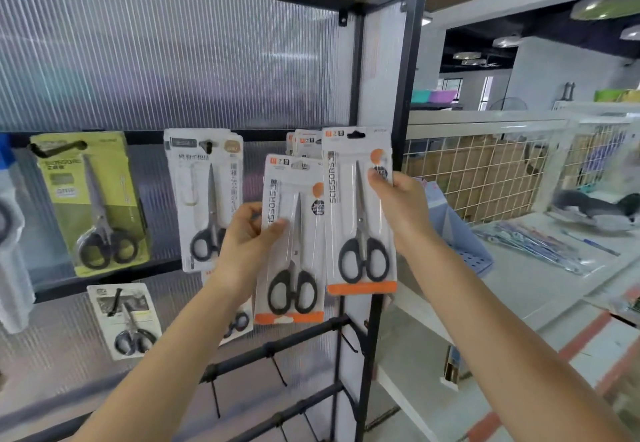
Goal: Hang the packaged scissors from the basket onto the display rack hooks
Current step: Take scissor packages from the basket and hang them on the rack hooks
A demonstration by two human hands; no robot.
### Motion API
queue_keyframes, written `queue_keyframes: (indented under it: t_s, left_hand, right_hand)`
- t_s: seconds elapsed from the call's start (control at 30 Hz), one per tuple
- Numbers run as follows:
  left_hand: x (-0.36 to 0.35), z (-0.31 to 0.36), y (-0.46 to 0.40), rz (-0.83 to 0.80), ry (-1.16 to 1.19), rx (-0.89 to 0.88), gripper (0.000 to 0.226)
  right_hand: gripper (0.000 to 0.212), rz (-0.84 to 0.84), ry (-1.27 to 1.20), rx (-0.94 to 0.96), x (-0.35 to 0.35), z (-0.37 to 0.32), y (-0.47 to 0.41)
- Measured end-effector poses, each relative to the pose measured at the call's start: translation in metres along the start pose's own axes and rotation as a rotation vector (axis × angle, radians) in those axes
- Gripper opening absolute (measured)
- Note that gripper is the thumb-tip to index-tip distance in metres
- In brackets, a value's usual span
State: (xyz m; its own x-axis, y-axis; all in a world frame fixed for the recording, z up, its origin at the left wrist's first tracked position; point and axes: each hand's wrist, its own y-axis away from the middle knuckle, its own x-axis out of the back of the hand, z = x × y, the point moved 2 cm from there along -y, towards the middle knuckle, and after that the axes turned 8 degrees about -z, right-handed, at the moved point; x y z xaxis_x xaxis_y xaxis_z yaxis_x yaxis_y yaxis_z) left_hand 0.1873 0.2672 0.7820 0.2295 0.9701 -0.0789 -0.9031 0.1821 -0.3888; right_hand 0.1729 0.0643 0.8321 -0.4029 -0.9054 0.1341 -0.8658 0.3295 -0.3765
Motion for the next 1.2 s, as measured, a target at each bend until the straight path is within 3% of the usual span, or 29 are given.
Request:
queue_keyframes:
  t_s: [0.47,0.7,0.87,1.07,1.13,1.2]
  left_hand:
    - [0.015,-0.003,-0.006,0.113,0.004,0.068,0.017]
    - [0.02,-0.013,-0.008,0.135,-0.007,0.103,0.018]
    - [0.028,-0.013,-0.02,0.125,-0.025,0.095,0.017]
    - [0.027,-0.013,-0.032,0.099,-0.034,0.079,0.016]
    - [0.021,-0.013,-0.033,0.081,-0.034,0.063,0.014]
    - [0.013,-0.01,-0.033,0.055,-0.03,0.037,0.014]
  right_hand:
    - [0.019,-0.105,-0.143,-0.208,-0.01,0.016,-0.021]
    - [0.048,-0.128,-0.027,-0.216,-0.033,0.027,-0.056]
    - [0.036,-0.147,0.101,-0.206,-0.045,0.031,-0.076]
    - [0.039,-0.228,0.288,-0.151,-0.044,0.041,-0.077]
    - [0.023,-0.11,0.323,-0.022,-0.032,0.039,-0.072]
    - [0.01,0.117,0.249,0.156,-0.016,0.031,-0.065]
